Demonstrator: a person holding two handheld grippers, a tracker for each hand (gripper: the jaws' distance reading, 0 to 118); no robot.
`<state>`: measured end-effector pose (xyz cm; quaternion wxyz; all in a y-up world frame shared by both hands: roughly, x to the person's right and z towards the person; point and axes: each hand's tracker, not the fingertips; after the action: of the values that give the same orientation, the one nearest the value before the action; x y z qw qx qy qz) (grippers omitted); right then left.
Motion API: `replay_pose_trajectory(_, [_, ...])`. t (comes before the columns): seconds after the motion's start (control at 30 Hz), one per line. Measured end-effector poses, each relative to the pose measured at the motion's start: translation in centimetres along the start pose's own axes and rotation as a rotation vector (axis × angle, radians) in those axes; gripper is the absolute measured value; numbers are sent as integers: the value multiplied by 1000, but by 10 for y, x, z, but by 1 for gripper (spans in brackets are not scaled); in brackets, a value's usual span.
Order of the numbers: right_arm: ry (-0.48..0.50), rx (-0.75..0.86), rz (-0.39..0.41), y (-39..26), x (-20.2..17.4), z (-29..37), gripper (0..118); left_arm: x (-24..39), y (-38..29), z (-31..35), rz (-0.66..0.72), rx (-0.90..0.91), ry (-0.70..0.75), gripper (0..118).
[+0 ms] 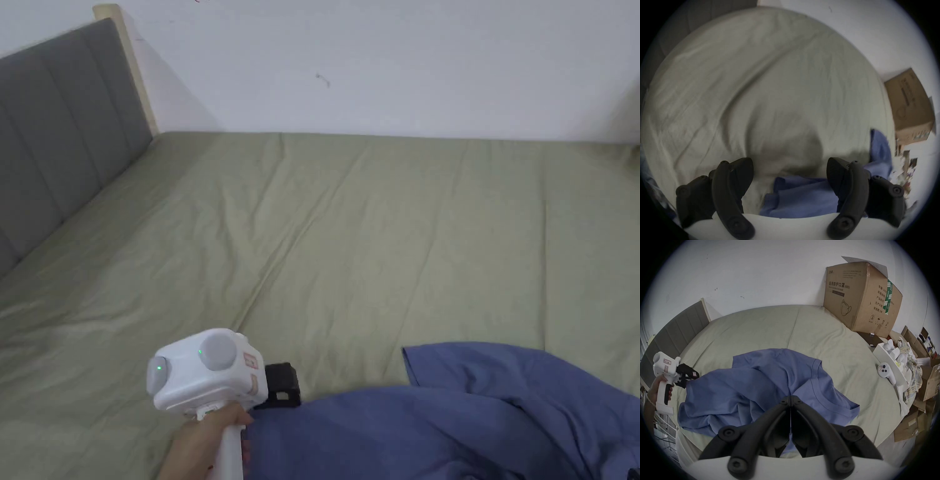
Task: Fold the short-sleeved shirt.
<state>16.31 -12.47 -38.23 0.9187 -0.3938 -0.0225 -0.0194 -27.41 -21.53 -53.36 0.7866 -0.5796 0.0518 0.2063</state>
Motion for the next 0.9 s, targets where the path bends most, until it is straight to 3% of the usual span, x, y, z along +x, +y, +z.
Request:
replay_pose_trajectory(0.1, [-1,-16,4,-2,1,-3,1,31,-24,12,-240,81,200,74])
replay_pose_trajectory(0.23, [5,-35,-6,-5,0,-8,1,36,-39,1,-246,119,209,62])
replay_pose_trajectory(0.27, [11,-38,-11,-6,0,-7,1,38,-38,1,-253,113,217,55])
replay_pose_trajectory(0.37, [16,-42,-6,-8,0,-6,1,45,-38,10,-325,122,219,13])
replay_pose_trajectory(0.4, [11,-41,-2,-8,1,-5,1,44,-39,13,-314,122,219,9])
replay_pose_trajectory(0.6, [34,-29,-23,15,15,-7,1,29,-36,44,-253,138,106,9])
replay_pose_trajectory(0.73, [181,19,-34,76,22,-27,1,22,-26,94,-193,254,-60,9])
replay_pose_trajectory(0.77, [200,29,-21,91,21,-37,1,21,-21,104,-180,278,-79,9])
replay_pose_trajectory(0.8, [244,12,50,111,18,-55,1,18,-17,116,-173,312,-98,9])
replay_pose_trajectory(0.83, [274,-17,109,128,14,-73,5,14,-15,125,-172,330,-107,9])
replay_pose_trajectory(0.87, [290,-63,181,142,8,-95,21,10,-13,132,-151,346,-106,9])
replay_pose_trajectory(0.9, [285,-106,235,153,2,-115,51,8,-10,136,-144,354,-104,9])
